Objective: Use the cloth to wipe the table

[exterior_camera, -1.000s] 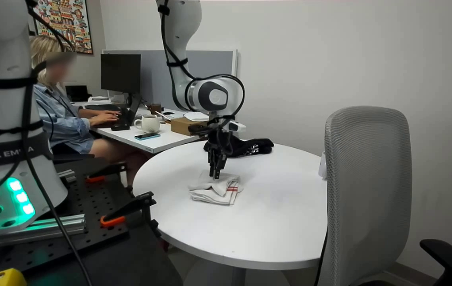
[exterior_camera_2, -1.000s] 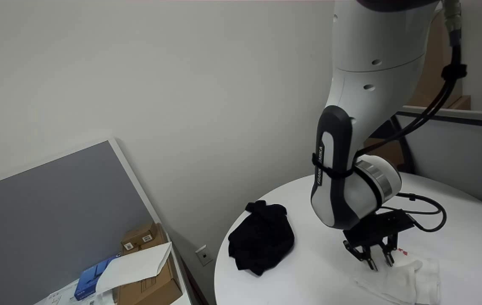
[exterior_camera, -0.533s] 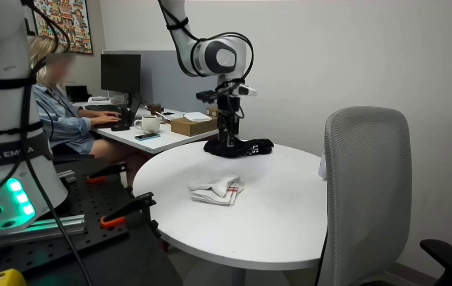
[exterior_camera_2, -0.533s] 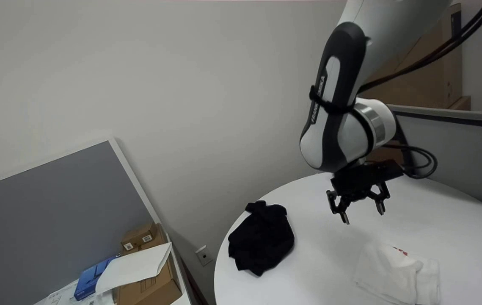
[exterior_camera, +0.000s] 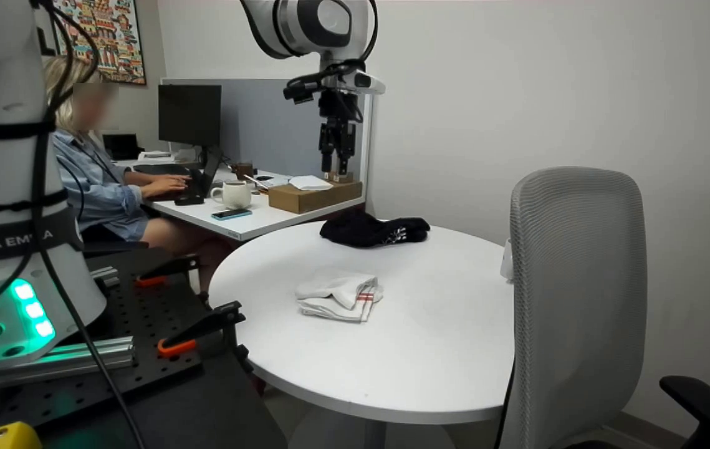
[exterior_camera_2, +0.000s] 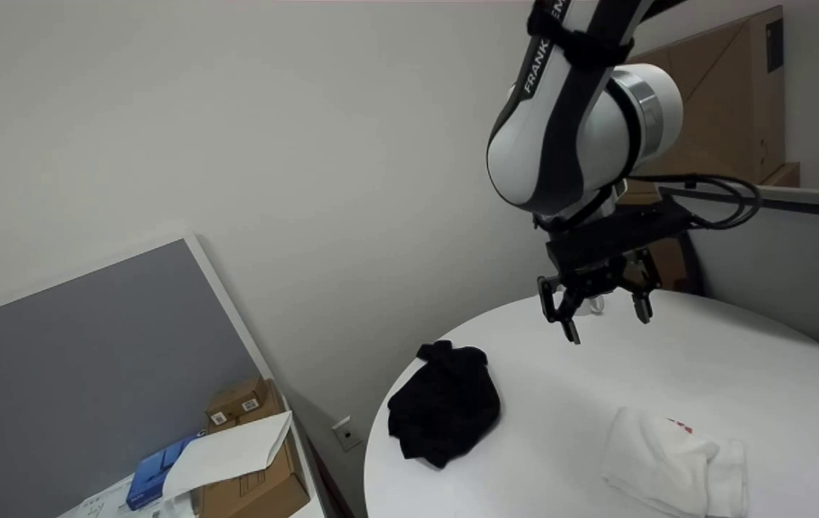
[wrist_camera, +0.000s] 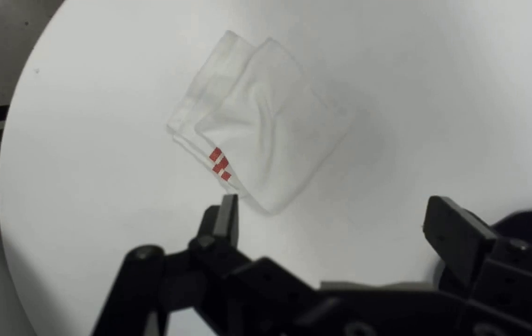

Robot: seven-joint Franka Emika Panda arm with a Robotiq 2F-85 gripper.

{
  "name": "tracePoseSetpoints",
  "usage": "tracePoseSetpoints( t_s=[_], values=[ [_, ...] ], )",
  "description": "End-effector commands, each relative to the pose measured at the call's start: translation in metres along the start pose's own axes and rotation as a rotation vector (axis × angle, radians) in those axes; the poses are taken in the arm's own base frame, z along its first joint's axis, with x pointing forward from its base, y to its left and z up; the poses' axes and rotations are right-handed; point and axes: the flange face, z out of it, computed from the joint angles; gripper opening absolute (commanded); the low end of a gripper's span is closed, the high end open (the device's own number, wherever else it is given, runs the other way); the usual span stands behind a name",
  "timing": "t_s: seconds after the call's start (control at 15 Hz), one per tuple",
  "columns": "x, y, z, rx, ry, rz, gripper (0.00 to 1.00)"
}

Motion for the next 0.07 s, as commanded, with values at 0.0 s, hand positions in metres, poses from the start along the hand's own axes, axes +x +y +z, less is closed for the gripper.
tracePoseSetpoints(
  t_s=[0.0],
  values=[
    [-0.0032, -0.0012, -0.0021, 0.001, 0.000, 0.000, 1.00]
  ],
)
